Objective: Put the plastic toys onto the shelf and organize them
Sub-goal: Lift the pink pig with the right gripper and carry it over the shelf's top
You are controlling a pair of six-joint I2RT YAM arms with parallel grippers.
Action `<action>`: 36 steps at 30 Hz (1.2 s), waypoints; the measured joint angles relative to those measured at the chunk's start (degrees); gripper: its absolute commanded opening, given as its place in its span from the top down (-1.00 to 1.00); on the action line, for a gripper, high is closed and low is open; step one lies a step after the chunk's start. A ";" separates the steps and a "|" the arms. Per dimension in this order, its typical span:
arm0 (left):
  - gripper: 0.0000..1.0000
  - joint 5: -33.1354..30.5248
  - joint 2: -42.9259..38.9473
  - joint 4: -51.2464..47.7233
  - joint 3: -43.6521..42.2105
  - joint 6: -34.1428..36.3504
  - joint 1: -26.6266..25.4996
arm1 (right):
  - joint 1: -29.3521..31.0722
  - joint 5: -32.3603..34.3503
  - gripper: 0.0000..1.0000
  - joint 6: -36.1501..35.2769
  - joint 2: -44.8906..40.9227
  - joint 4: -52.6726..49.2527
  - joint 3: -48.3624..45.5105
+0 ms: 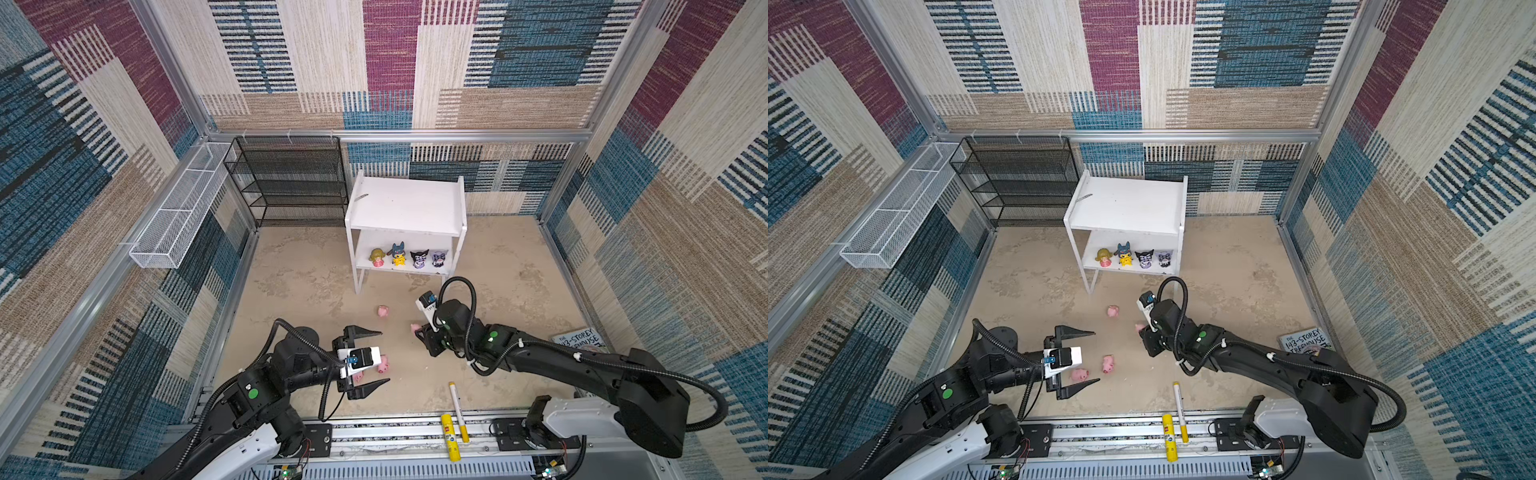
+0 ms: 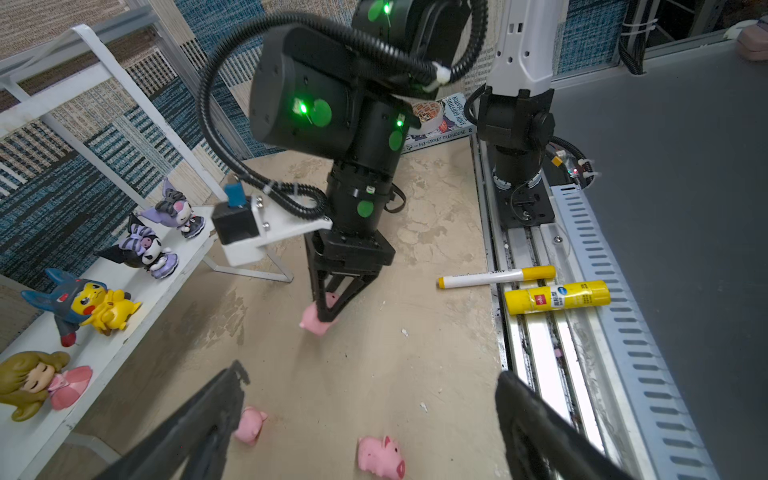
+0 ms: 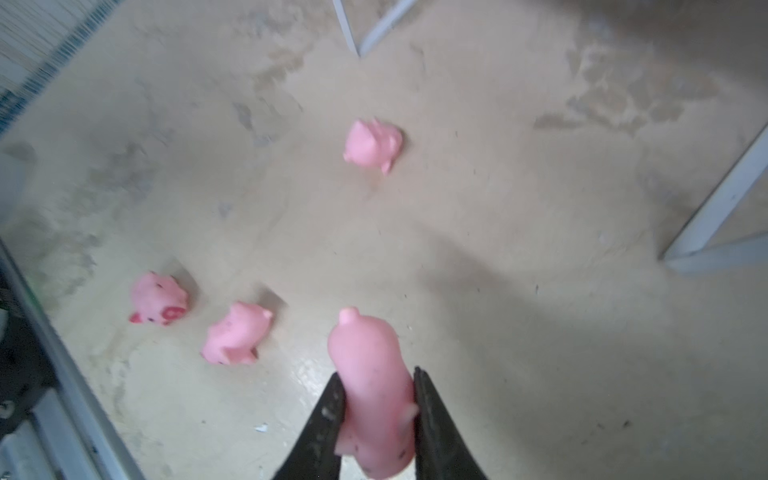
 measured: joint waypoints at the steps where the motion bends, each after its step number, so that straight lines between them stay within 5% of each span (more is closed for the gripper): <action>1: -0.91 0.00 -0.17 0.00 0.00 0.00 0.00 | 0.00 0.02 0.42 -0.48 -0.74 -1.60 2.49; 13: -0.91 0.00 -1.33 0.33 0.22 -0.04 0.11 | -0.50 -2.69 0.42 -1.68 -1.97 -19.21 34.67; 19: -0.90 -0.92 -0.90 0.31 1.05 -0.28 0.13 | -9.03 -2.03 0.45 0.87 4.68 -24.15 49.13; 36: -0.98 -29.33 19.89 4.68 27.08 -6.25 0.13 | -13.16 14.47 0.35 1.68 17.27 -26.99 63.39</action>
